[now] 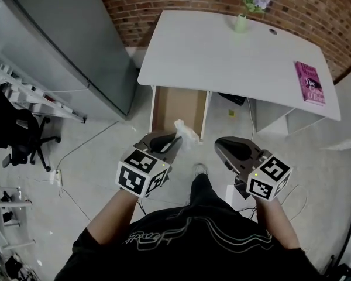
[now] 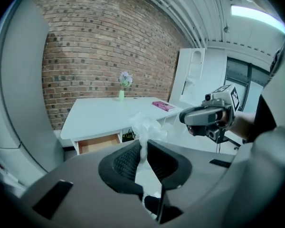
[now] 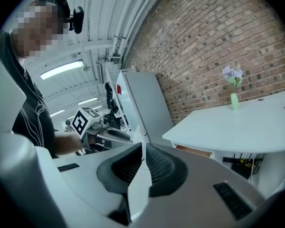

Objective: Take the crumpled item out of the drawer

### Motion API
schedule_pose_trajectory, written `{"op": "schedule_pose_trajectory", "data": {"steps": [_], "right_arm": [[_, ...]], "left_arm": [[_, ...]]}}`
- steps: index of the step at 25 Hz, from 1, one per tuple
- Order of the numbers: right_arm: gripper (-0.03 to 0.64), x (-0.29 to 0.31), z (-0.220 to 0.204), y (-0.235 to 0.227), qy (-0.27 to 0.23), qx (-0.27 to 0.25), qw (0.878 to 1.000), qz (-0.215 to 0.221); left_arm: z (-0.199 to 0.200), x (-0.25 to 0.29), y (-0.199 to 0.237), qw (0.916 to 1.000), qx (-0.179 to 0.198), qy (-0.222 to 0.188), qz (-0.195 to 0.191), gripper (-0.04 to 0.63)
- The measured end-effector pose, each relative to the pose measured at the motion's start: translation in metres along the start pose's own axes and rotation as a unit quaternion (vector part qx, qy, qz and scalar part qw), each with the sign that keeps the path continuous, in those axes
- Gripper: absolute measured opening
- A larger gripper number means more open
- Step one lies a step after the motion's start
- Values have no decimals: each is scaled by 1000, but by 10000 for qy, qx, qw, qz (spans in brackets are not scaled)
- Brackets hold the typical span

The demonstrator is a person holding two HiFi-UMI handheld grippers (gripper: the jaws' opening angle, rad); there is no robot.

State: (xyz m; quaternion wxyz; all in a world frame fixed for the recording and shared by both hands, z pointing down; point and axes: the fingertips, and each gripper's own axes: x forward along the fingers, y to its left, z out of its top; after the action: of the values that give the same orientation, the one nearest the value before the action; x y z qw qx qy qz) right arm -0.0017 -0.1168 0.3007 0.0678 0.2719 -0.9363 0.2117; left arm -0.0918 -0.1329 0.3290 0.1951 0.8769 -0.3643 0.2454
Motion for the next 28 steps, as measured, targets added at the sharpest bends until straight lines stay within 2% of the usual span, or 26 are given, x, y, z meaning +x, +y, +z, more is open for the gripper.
{"op": "schedule_pose_trajectory", "data": {"steps": [8, 14, 18, 28], "right_arm": [[55, -17, 12, 48, -213, -246, 9994, -123], [54, -25, 5, 66, -287, -321, 9989, -185], [54, -29, 4, 71, -297, -415, 9986, -122], [54, -34, -1, 67, -335, -261, 9990, -131]], "left_arm": [[4, -65, -39, 9960, -577, -614, -295, 61], [8, -90, -51, 9934, -656, -909, -222, 61], [10, -94, -60, 9926, -644, -999, -231, 61], [7, -89, -70, 9923, -694, -976, -310, 62]]}}
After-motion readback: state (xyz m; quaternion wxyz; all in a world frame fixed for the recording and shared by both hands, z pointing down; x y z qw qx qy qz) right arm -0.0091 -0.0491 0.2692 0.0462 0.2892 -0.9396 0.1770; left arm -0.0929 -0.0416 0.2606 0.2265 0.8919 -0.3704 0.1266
